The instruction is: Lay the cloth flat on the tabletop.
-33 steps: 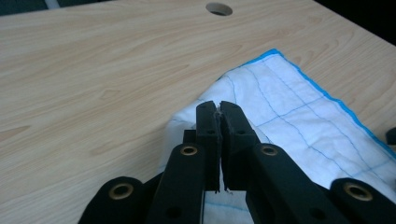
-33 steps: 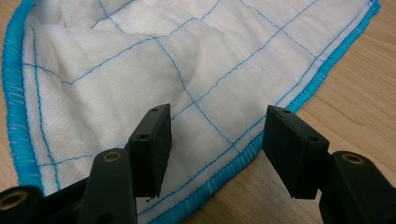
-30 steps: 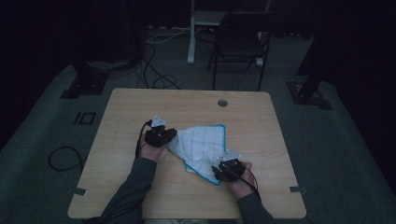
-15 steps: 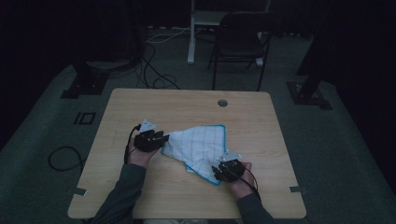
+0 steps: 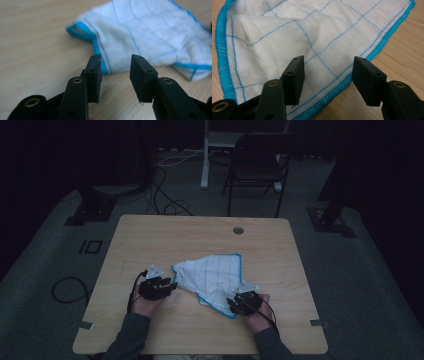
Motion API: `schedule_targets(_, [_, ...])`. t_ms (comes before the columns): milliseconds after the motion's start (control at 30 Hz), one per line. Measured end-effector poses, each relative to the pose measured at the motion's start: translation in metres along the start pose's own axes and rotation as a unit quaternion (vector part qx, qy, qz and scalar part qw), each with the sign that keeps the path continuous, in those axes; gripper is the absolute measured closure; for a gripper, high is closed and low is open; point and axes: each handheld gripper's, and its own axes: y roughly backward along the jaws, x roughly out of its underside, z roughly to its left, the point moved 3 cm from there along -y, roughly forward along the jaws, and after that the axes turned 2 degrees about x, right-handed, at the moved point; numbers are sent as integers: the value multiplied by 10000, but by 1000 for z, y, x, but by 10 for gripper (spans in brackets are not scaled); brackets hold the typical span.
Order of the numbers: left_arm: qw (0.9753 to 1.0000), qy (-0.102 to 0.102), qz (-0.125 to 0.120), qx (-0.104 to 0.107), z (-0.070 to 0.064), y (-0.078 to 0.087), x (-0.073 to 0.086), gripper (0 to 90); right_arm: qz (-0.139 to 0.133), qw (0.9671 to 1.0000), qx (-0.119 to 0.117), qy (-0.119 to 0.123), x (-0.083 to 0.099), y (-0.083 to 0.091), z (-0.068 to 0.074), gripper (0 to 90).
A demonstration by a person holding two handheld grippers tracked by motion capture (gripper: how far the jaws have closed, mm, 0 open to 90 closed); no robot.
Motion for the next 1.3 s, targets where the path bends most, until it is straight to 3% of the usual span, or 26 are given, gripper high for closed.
schedule_targets(200, [9999,64,116,-34,2,-20,-3,559,-18,10000,-17,-8,0,0,0,441])
schedule_targets(367, [9998,1,154,-96,-1,-31,-6,541,-22,10000,-46,-59,1,0,-1,441])
schedule_targets(400, [9998,17,162,-93,-1,-32,-7,559,-28,10000,-48,-61,1,0,-1,441])
schedule_targets(533, [9996,-65,256,-89,-7,-35,-13,787,-33,10000,-57,-75,1,0,-1,441])
schedule_targets(633, [9999,-111,59,-39,-15,-27,-20,845,-40,9999,-69,-86,1,0,-1,443])
schedule_targets(967, [9975,-343,-617,91,-35,17,-56,855,-48,9999,-74,-59,2,0,-2,437])
schedule_targets(1067, [9967,-405,-683,150,-42,23,-62,855,-52,9999,-80,-61,2,0,-2,436])
schedule_targets(1300, [9966,-392,-695,225,-49,15,-68,853,-62,9999,-79,-72,2,-1,-2,431])
